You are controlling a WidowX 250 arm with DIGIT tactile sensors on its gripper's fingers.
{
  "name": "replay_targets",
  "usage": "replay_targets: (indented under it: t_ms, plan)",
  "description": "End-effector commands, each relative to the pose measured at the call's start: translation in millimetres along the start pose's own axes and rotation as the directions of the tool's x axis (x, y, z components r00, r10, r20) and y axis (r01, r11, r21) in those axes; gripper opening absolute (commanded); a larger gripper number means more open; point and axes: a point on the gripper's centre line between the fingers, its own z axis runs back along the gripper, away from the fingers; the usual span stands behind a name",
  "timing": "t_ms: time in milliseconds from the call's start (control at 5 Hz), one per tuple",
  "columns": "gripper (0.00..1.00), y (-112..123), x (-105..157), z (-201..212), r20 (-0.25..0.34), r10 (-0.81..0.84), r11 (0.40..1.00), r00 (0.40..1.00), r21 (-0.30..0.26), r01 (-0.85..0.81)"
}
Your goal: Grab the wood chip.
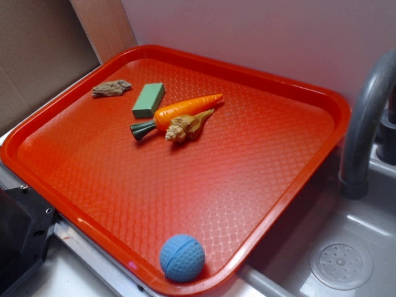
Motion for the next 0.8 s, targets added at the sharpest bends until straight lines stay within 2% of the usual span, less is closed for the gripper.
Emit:
replay_targets:
  t_ms: [0,200,400,600]
  plan:
    - [1.00,0.0,0.0,0.0,0.000,0.000,1.000,1.000,0.000,0.000]
    - [1.00,19.5,45.3,-53.4,0.105,-0.117,0.991,0.988,0.073,0.110]
    - [1.00,34.0,85.4,-97.3,0.138,-0.211,0.977,0.968,0.059,0.204]
    - [1.00,55.1,117.0,-132.8,0.191,-0.300,0.951,0.935,0.135,0.277]
